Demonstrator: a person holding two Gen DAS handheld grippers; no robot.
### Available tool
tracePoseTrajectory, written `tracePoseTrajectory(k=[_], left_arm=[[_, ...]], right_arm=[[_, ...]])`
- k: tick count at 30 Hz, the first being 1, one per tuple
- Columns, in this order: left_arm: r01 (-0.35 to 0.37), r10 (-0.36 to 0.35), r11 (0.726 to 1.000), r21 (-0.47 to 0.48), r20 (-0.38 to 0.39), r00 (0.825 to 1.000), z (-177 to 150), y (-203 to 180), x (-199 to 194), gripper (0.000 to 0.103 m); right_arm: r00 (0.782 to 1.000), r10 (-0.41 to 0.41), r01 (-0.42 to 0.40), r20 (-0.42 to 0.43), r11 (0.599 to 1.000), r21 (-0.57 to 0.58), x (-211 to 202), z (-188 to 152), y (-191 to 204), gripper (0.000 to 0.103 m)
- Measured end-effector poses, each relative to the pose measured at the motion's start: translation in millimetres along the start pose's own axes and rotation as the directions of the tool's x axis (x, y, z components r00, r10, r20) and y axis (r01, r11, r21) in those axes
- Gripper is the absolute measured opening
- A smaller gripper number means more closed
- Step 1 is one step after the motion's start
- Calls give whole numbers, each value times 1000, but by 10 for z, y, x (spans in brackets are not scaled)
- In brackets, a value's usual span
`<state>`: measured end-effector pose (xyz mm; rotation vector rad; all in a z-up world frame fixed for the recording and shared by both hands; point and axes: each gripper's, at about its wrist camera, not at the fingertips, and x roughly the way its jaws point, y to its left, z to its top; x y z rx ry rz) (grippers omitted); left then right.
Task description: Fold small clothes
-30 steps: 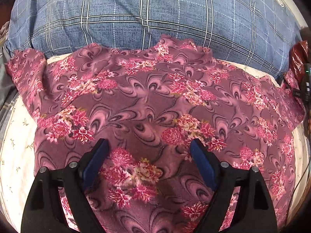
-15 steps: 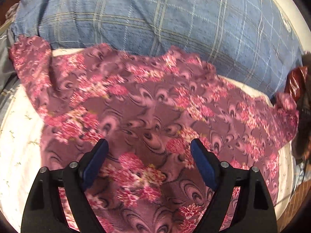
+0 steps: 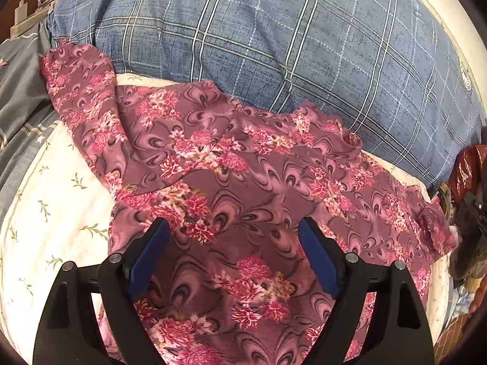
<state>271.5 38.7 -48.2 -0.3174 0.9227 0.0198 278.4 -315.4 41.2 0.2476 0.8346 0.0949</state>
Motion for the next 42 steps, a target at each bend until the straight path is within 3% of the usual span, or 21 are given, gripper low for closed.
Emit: tracePoseTrajectory(k=[4,6,9,15,17,19,24,27,32,37,39,41,42], left_arm=[[9,-9,1000,1,-12,1000,-8,1,21,86],[7,-7,1000,6,-12,1000,-15,-7,24,86],[1,-1,1000,9,-10,1000,-19,-27,43,86],[-25,26,999,27,-29,999,-50,-80,147,86],[-33,34,999,33,-26,999,-56,-99,164,86],[-35,36,999,35,-21,999,-57,-104,160,86],[-57,56,998,17,30,998,-17,-70,60,86],[-83,82,997,3,70,994,15,-14,-27,86],[-156,164,985,-70,139,977,115,187,-157,86],[-223,261,953,-206,180,948,206,559,-309,86],[-233,283,940,-249,187,941,232,691,-348,86],[-233,284,937,-259,180,942,234,748,-337,86],[-236,284,937,-258,171,943,237,760,-312,86]], right_arm=[[997,-62,70,-53,985,161,64,-240,-365,30],[993,-94,110,-77,962,250,84,-401,-663,30],[996,-71,90,-62,919,384,67,-591,-1055,31],[996,-18,58,-88,870,490,380,-629,-1390,37],[998,6,27,-64,860,510,468,-634,-1399,36],[998,-18,42,-53,864,502,508,-630,-1323,7],[994,102,-105,28,909,404,370,-499,-701,7],[973,229,-222,17,920,325,404,-425,-168,6],[916,394,-364,-75,894,260,732,-504,762,6],[852,510,-474,-116,847,241,960,-656,1448,7],[844,519,-481,-139,845,235,1050,-694,1608,13],[846,473,-415,-246,874,254,1292,-858,1661,17],[834,462,-392,-302,881,264,1389,-950,1654,17]])
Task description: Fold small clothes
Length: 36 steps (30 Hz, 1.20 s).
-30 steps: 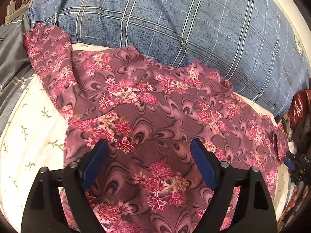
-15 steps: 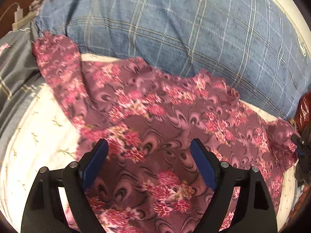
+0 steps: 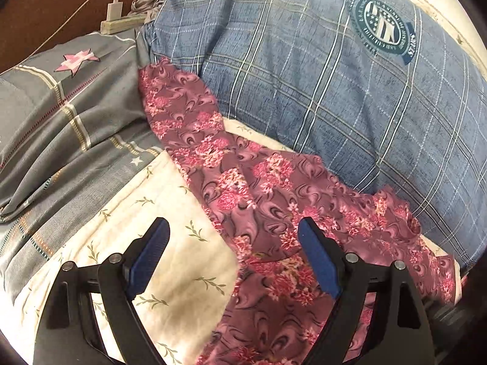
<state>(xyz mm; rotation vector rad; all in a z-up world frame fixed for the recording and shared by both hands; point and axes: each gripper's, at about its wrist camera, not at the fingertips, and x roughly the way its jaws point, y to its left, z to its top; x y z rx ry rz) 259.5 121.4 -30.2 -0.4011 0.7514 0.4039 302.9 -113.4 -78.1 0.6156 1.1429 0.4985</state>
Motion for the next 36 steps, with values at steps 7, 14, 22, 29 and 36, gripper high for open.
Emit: tracePoseTrajectory(k=[7,14,22,29,36], left_arm=[[156,-147,985,76,-109,983,-158,-253,44,86],[390,-308,897,209,-338,889,-620,-1010,-42,86],[408,-322,907,105,-448,834,-538,-1481,365,48],[349,-306,934,78,-333,892,-118,-1183,151,9],[282,-226,953,112,-358,906,-228,-942,213,11]], right_arm=[[997,-52,57,53,995,-80,-864,-590,-515,33],[939,-241,282,247,948,-149,-1724,-1112,-1244,62],[950,-40,67,310,995,-75,-1769,-1183,-1336,100],[949,23,-48,316,996,72,-1897,-916,-1415,99],[908,60,-190,414,941,280,-1818,-339,-1769,95]])
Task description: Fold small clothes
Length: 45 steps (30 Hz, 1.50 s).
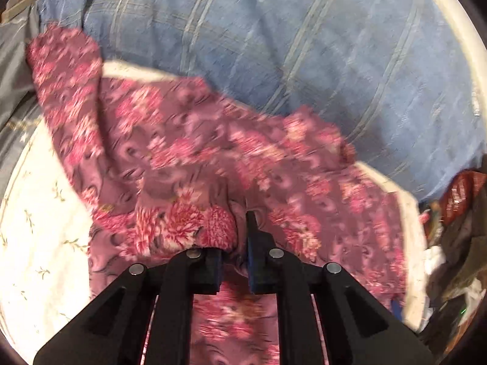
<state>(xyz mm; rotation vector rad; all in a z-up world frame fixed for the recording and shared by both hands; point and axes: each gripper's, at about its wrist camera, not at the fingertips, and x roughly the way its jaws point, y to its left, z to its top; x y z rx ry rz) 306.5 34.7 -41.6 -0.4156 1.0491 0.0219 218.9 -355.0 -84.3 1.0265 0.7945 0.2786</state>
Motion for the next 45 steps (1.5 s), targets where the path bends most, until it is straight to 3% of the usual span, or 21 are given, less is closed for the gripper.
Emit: tracePoseTrajectory(k=[1,2,3,4,5,7,9,12,13,17,20,21,22,23,24,27,29,34,37,42,45], left_arm=[[-10,10,1000,-8,-36,999,-10,51,90,12],[-22,20,1000,-17,-86,996,-14,130,198,12],[-8,5,1000,-28,-105,994,-37,166,231,14],[8,-11,999,-32,-92,996,-60,193,195,14],[23,-26,999,-36,-97,995,-84,230,105,22],[74,-78,996,-46,-93,993,-161,336,-100,36],[121,-125,989,-87,-34,992,-262,506,-384,40],[155,-153,982,-111,25,988,-190,537,-575,47],[152,-150,983,-101,31,988,-133,516,-576,48],[70,-69,997,-33,21,997,136,249,-344,49],[-9,9,1000,-7,-50,999,157,177,40,50],[-28,27,1000,-4,-84,996,132,172,188,50],[-51,52,999,19,-63,997,92,148,246,54],[-72,72,994,76,-1,997,49,63,208,70],[-71,73,990,122,-4,997,14,-9,229,77],[-133,134,966,222,11,991,-92,-166,259,80],[-128,134,958,255,-4,991,-93,-183,217,80],[-43,43,990,136,3,999,272,245,-89,81],[-63,62,998,27,23,998,615,725,-220,80],[-154,158,973,-173,11,987,1260,1778,-255,80],[-107,110,952,-286,-6,994,1431,2293,-194,80]], right_arm=[[999,-27,27,22,1000,2,32,74,6,84],[994,-109,109,22,994,4,67,126,-4,73],[983,-183,183,-6,983,10,90,141,-29,49],[975,-220,220,-37,975,10,111,154,-55,33],[971,-232,232,-50,973,1,67,150,-62,30],[963,-259,257,-75,966,-33,-66,110,-35,30],[952,-298,292,-67,952,-91,-247,38,30,34],[962,-267,275,65,926,-257,-420,-8,364,36],[964,-248,265,96,920,-287,-408,7,457,43],[974,-203,226,102,910,-347,-60,157,607,48],[946,-318,317,61,870,-377,307,200,438,47],[922,-384,369,44,842,-393,456,200,300,48],[932,-346,356,109,820,-448,442,147,262,47],[937,-325,346,126,817,-461,415,113,230,47],[939,-321,342,123,825,-451,398,115,211,47],[939,-319,343,132,822,-454,413,111,209,48],[941,-311,336,131,828,-449,396,109,200,48],[942,-309,335,133,828,-450,383,107,203,48],[940,-313,340,136,823,-456,385,103,229,50],[940,-313,340,135,818,-464,399,96,241,52],[943,-306,332,133,820,-466,405,98,236,54]])
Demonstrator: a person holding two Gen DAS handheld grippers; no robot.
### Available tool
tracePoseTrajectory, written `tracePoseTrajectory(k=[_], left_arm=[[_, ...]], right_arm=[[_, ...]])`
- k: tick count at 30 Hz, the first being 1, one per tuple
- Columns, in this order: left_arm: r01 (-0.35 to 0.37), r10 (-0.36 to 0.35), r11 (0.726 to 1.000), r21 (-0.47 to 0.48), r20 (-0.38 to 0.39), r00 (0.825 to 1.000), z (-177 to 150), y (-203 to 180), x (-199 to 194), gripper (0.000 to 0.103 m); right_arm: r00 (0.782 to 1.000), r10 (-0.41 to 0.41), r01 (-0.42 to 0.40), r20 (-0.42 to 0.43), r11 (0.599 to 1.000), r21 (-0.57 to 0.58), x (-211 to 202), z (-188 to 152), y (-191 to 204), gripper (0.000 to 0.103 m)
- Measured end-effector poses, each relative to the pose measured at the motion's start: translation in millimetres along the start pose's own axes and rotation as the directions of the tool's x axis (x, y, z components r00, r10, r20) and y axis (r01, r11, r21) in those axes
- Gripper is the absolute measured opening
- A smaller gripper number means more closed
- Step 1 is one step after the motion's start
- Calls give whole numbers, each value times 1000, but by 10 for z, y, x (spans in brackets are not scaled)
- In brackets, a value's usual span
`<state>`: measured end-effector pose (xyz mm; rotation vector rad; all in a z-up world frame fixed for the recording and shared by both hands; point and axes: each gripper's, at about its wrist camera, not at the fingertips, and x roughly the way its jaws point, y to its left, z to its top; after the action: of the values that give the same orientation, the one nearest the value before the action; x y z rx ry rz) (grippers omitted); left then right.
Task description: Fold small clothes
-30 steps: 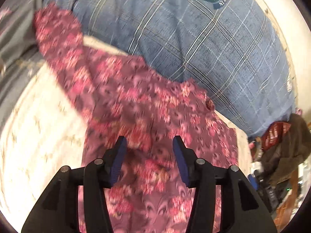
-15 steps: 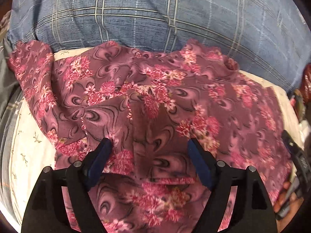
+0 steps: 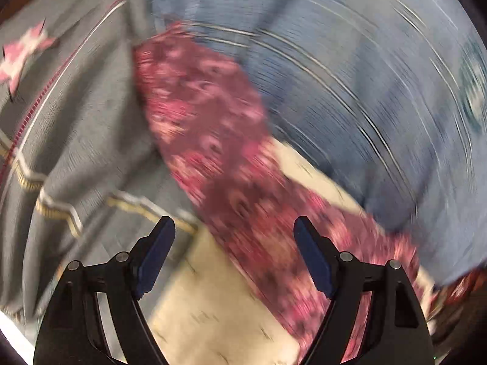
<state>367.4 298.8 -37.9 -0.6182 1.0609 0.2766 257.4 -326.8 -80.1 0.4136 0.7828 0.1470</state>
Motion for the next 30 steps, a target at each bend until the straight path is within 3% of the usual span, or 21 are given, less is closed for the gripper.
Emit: tracePoseTrajectory(k=[7,15,16,17,19,23,30], left_arm=[[8,-9,987,-163,-6,1000,411,468,404,80],[71,-74,966,-250,-2,997,588,729,722,79],[81,-81,963,-256,9,997,581,746,729,65],[97,-95,959,-265,23,995,579,793,728,30],[168,-173,942,-290,7,985,572,843,762,3],[191,-186,951,-244,45,982,514,797,548,3],[289,-282,949,-127,74,957,308,363,-10,3]], right_arm=[[1000,30,-30,4,999,14,4,5,-29,57],[998,56,-56,8,998,29,1,6,-55,59],[998,60,-60,8,998,32,-1,6,-60,60],[998,65,-65,9,997,36,-1,7,-68,60],[997,74,-75,11,996,43,-6,7,-80,60],[996,88,-89,15,995,54,-10,8,-101,60],[995,95,-96,19,994,61,-19,7,-109,60]])
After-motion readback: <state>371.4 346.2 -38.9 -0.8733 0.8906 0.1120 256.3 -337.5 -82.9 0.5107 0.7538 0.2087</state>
